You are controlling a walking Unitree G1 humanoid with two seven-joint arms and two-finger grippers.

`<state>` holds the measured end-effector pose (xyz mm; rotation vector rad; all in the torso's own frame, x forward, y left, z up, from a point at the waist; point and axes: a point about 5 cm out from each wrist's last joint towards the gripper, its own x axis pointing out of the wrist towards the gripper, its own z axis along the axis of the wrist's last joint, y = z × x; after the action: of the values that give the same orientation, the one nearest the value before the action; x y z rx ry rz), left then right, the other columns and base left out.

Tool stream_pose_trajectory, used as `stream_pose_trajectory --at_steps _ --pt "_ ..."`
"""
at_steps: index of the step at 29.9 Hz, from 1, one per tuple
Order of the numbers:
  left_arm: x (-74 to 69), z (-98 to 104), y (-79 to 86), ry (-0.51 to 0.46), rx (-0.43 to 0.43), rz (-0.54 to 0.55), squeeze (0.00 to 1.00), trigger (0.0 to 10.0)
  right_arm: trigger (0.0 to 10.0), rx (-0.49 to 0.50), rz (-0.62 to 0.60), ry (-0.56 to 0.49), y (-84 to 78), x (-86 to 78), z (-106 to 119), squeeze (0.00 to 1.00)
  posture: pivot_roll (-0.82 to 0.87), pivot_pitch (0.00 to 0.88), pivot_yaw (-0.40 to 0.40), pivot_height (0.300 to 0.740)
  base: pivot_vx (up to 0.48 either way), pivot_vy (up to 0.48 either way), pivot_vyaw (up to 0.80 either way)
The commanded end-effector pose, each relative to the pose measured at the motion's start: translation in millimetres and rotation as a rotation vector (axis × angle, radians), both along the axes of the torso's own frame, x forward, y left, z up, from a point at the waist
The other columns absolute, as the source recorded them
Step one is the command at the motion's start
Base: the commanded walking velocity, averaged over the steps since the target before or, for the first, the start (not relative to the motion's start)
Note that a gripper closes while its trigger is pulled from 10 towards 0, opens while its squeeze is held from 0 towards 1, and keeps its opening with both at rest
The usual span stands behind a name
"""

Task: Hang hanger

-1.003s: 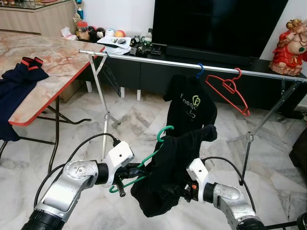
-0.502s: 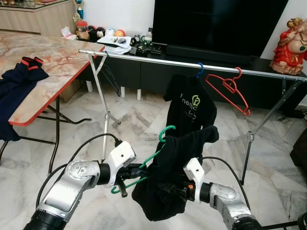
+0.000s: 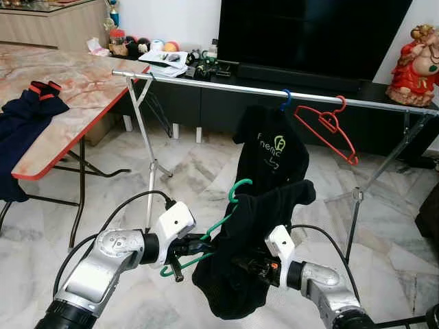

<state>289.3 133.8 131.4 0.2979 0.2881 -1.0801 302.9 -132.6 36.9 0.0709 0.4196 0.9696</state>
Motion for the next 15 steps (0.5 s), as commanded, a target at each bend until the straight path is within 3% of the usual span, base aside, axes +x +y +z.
stream_pose_trajectory --at_steps 1,15 --pt "1.1 15 -8.3 -0.054 -0.027 -0.036 0.00 0.0 0.0 0.000 -0.011 -0.021 -2.4 5.4 6 0.00 0.15 0.034 -0.066 0.740 0.000 0.000 0.00" --pt "2.2 10 -5.9 -0.049 -0.011 -0.020 0.00 0.0 0.0 0.007 -0.013 -0.081 -10.9 14.5 21 0.00 0.13 0.032 -0.069 0.740 0.000 0.000 0.00"
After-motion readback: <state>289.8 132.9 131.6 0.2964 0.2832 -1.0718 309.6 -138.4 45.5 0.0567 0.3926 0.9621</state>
